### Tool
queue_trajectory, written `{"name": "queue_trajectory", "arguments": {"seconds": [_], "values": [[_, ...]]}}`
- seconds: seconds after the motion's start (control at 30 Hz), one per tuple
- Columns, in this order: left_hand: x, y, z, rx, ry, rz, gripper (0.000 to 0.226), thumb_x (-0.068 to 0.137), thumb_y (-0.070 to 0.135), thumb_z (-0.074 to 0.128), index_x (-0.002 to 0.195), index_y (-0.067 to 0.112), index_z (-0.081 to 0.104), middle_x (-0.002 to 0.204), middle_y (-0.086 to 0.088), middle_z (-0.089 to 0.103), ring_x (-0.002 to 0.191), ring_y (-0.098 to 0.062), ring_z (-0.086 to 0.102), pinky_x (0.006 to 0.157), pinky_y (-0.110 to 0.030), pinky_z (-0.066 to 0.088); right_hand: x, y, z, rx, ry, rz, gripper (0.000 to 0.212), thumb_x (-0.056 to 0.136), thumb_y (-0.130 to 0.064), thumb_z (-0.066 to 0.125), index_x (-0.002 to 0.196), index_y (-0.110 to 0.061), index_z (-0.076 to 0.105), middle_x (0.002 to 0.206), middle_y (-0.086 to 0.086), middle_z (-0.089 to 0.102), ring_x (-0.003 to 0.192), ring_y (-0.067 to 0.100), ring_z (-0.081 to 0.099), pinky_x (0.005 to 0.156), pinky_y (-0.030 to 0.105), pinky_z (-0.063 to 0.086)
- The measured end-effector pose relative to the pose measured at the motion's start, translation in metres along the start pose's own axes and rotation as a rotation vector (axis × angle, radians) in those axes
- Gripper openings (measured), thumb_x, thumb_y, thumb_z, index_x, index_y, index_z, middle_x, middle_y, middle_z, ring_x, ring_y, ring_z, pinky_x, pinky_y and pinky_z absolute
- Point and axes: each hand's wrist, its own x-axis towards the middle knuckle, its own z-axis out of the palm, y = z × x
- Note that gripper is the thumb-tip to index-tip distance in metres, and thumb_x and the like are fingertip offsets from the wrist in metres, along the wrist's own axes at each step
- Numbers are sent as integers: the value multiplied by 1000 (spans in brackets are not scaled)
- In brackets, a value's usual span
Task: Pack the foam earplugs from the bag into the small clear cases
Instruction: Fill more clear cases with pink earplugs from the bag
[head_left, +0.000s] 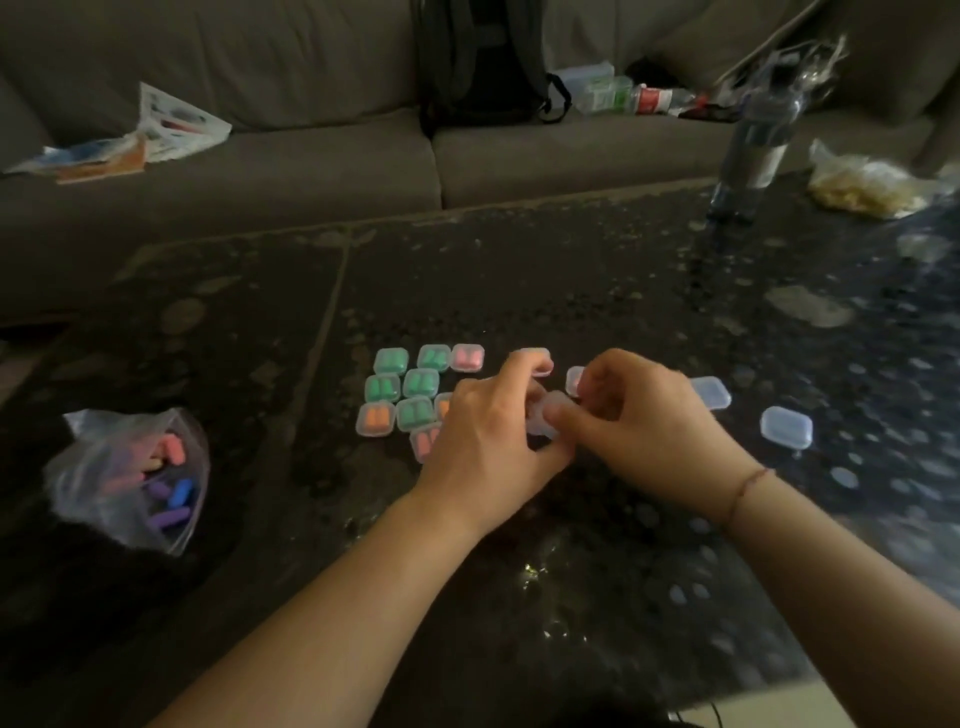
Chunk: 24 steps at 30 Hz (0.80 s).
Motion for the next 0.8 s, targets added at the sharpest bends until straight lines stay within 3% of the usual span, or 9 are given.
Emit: {"name": "queue_trajectory", "arguments": {"seconds": [0.1,0.17,0.23,0.3,0.37,0.47,0.6,0.73,0.8], "values": [[-5,-7,-27,36,49,-14,65,81,29,79,138,24,49,118,2,69,110,-7,63,89,-22,55,1,-25,20,217,41,9,25,80,-45,70,93,-27,58,86,-4,68,76,7,66,70,32,59],[-11,-12,-52,-37,49,-81,74,83,26,81,146,28,42,123,11,64,113,2,58,90,-10,50,4,-46,29,366,55,-29,20,85,-35,70,98,-27,57,89,-3,69,74,4,67,61,23,56],[-23,-18,-79,-351,56,-243,64,89,27,75,143,33,41,116,16,68,108,0,65,88,-19,56,7,-75,37,493,-8,-101,15,88,-24,68,100,-23,58,87,0,69,67,2,66,54,15,49],[-35,-20,-107,-859,84,-491,36,98,32,58,133,26,55,113,3,76,98,-12,73,83,-32,58,7,-105,48,542,-96,-203,11,90,-19,66,99,-20,60,85,6,70,71,12,68,58,26,52],[-51,-24,-129,-1228,99,-669,37,104,33,40,126,16,65,118,-12,75,95,-19,75,81,-35,60,6,-134,61,501,-161,-282,10,90,-20,65,99,-21,62,85,6,70,77,18,69,66,35,57],[-78,-31,-156,-1512,259,-777,38,103,29,41,119,9,69,115,-16,76,98,-23,76,79,-34,64,5,-165,83,515,-323,-330,9,93,-19,63,101,-20,65,91,6,72,83,19,71,74,35,60],[-103,-46,-176,-1600,451,-737,39,89,23,55,123,6,65,118,-17,75,103,-23,76,76,-33,63,2,-189,124,545,-321,-342,14,93,-18,62,97,-30,67,87,-1,72,82,14,69,75,33,58],[-121,-60,-183,-1500,438,-785,41,86,22,57,125,11,66,119,-16,75,105,-23,75,73,-32,63,-13,-195,152,169,-110,-444,19,92,-31,58,103,-43,66,97,-18,56,102,10,50,88,26,43],[-126,-64,-184,-1485,463,-815,44,87,25,59,129,12,65,121,-15,74,107,-25,74,74,-32,64,-22,-197,152,225,-52,-498,24,90,-29,62,112,-38,65,100,-16,56,97,5,53,82,23,50]]}}
